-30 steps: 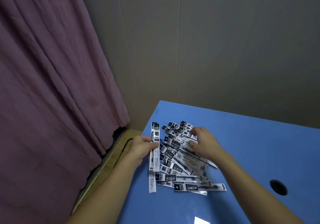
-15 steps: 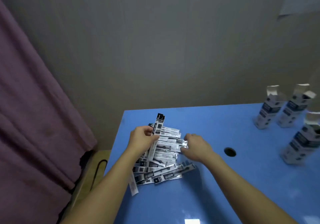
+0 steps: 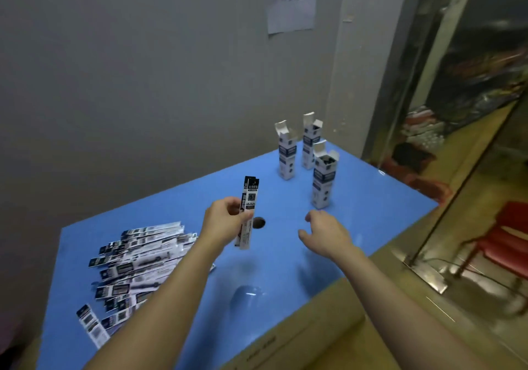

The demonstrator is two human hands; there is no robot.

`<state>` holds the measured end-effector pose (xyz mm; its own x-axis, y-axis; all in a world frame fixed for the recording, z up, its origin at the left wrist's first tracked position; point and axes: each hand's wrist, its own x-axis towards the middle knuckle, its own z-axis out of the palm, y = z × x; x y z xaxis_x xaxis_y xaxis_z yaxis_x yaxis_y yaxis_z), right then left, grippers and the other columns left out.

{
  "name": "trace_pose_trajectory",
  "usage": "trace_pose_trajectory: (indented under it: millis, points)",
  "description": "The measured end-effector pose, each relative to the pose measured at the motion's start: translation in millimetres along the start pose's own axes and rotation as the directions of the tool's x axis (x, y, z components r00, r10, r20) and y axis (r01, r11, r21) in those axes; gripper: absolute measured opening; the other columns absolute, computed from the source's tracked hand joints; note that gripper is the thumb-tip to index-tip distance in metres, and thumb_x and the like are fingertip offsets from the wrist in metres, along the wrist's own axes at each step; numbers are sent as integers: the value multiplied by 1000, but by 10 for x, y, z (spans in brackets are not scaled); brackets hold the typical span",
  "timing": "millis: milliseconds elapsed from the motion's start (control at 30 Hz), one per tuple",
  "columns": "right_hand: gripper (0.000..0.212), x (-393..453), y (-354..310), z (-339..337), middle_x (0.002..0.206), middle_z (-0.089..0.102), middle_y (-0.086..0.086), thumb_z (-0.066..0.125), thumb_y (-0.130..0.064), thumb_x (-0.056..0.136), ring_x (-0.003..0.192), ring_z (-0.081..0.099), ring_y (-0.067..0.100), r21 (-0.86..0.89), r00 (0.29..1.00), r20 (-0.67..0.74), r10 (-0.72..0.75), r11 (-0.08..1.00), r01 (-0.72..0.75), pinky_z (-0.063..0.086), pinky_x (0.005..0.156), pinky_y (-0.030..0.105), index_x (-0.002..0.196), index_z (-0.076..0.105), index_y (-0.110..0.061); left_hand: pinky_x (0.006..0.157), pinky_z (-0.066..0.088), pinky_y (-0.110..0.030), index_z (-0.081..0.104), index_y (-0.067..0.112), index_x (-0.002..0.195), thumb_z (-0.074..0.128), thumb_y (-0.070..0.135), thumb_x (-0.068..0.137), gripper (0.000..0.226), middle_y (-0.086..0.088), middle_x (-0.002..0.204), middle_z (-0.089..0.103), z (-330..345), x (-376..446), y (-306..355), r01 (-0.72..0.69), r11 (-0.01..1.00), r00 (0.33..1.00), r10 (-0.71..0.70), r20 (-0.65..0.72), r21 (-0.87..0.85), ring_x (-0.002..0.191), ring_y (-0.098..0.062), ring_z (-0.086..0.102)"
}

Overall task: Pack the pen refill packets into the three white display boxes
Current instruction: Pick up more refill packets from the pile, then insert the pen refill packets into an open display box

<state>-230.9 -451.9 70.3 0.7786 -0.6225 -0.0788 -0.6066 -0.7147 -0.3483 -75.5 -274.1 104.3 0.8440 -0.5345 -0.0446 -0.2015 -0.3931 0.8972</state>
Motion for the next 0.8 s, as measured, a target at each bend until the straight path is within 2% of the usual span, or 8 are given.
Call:
trace_pose_trajectory:
  millis: [167, 333, 400, 500, 800]
  points:
    - [50, -77, 771, -304, 136, 52, 8, 55, -42, 97, 123, 51, 27, 12, 996, -47, 81, 997, -80, 47, 96, 39, 137, 48, -13, 63, 49, -26, 72, 22, 85, 77, 15, 87, 8, 3, 83, 72, 625, 60, 386, -40, 999, 997, 42, 59, -29, 77, -13, 68]
    - [49, 11, 1438, -597, 132, 54, 7, 56, -42, 94, 120, 53, 27, 10, 995, -58, 83, 997, -82, 48, 96, 41, 134, 50, -14, 46, 36, -22, 72, 15, 90, 74, 15, 91, 2, 2, 80, 69, 1195, 120, 677, -65, 998, 997, 66, 40, -25, 49, -2, 49]
    - [49, 98, 1661, -692, 132, 54, 7, 56, -43, 94, 120, 53, 26, 7, 997, -57, 55, 998, -54, 49, 97, 42, 134, 50, -15, 52, 40, -24, 72, 15, 90, 74, 17, 91, 3, 3, 81, 69, 1378, 159, 789, -59, 998, 998, 60, 17, -19, 57, -5, 56]
    - [48, 235, 1928, -825, 130, 55, 5, 55, -42, 94, 118, 54, 24, -2, 998, -52, 21, 1000, -21, 50, 94, 39, 133, 51, -15, 70, 48, -27, 72, 19, 90, 76, 15, 89, 6, 0, 90, 73, 1617, 246, 915, -31, 997, 999, 30, -25, -64, 85, -15, 68]
    - [49, 717, 2355, -945, 131, 54, 5, 56, -44, 93, 121, 53, 26, 18, 996, 4, -88, 996, 88, 50, 95, 43, 133, 50, -16, 78, 50, -31, 73, 20, 90, 76, 14, 89, 7, -1, 92, 74, 2043, 422, 1170, 3, 997, 992, -12, -123, -73, 91, -17, 69]
